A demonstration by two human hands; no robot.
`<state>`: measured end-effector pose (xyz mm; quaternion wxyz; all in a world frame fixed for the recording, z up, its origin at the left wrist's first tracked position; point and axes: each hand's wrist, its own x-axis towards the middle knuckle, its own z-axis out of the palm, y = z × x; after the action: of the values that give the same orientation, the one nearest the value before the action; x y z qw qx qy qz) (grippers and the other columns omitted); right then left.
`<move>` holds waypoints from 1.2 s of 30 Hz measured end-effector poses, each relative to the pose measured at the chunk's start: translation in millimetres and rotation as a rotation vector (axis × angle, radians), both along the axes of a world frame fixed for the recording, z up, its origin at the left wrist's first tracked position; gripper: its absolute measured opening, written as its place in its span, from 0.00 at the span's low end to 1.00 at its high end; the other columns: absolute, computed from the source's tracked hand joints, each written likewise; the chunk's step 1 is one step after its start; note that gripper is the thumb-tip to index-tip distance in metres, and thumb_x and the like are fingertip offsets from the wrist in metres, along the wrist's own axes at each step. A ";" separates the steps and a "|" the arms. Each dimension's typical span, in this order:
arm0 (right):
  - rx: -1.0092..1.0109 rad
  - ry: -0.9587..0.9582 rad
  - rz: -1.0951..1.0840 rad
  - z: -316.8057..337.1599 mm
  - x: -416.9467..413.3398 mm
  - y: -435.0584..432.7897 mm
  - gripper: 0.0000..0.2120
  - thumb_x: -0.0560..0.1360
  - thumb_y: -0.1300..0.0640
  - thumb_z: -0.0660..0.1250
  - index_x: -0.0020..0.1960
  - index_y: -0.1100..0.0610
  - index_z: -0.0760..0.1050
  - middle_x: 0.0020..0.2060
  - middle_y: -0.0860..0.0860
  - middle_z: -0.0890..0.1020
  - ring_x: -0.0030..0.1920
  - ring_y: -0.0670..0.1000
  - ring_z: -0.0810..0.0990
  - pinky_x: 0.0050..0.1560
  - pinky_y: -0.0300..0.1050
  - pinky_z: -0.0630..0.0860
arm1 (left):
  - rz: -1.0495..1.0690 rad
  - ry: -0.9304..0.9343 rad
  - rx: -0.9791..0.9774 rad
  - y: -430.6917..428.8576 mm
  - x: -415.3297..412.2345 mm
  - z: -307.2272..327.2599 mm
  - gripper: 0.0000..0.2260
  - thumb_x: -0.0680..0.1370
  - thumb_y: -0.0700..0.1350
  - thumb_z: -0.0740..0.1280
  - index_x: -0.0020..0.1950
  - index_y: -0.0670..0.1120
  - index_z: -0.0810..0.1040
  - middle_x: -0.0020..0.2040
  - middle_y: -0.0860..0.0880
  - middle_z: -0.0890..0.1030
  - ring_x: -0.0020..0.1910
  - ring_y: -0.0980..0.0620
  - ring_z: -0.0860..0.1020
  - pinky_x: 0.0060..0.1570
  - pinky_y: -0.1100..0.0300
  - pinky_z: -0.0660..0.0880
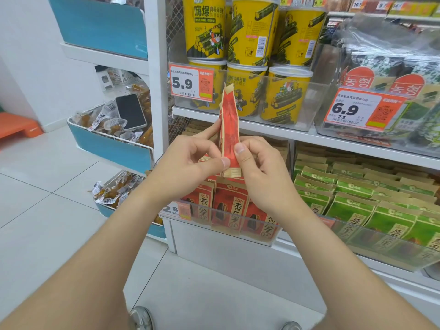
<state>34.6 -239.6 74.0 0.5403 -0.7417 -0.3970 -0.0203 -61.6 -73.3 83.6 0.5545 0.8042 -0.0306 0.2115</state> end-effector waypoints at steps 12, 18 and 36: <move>0.000 0.131 0.113 3.1 2.8 -4.4 0.13 0.86 0.51 0.66 0.50 0.54 0.86 0.61 0.51 0.81 0.58 0.47 0.83 0.59 0.51 0.82 | 0.024 0.009 -0.006 -2.0 7.5 -7.7 0.22 0.88 0.52 0.62 0.49 0.36 0.85 0.71 0.51 0.80 0.72 0.46 0.79 0.67 0.36 0.77; 0.065 0.227 -0.044 2.6 -1.7 -3.3 0.25 0.71 0.35 0.79 0.61 0.44 0.76 0.61 0.46 0.82 0.48 0.53 0.89 0.52 0.62 0.86 | 0.062 0.084 -0.084 -16.6 3.3 -4.5 0.22 0.90 0.53 0.57 0.62 0.36 0.79 0.59 0.36 0.84 0.59 0.37 0.84 0.61 0.33 0.81; -0.042 0.158 0.005 3.0 5.3 -9.9 0.20 0.80 0.48 0.76 0.68 0.46 0.75 0.57 0.40 0.87 0.57 0.39 0.85 0.60 0.46 0.82 | 0.281 0.102 -0.319 -22.0 8.2 2.4 0.14 0.89 0.48 0.62 0.60 0.47 0.87 0.49 0.48 0.90 0.47 0.51 0.89 0.43 0.58 0.84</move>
<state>39.9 -249.5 77.0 0.5542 -0.7512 -0.3553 0.0482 -53.4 -95.3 86.0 0.6407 0.7122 0.1439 0.2482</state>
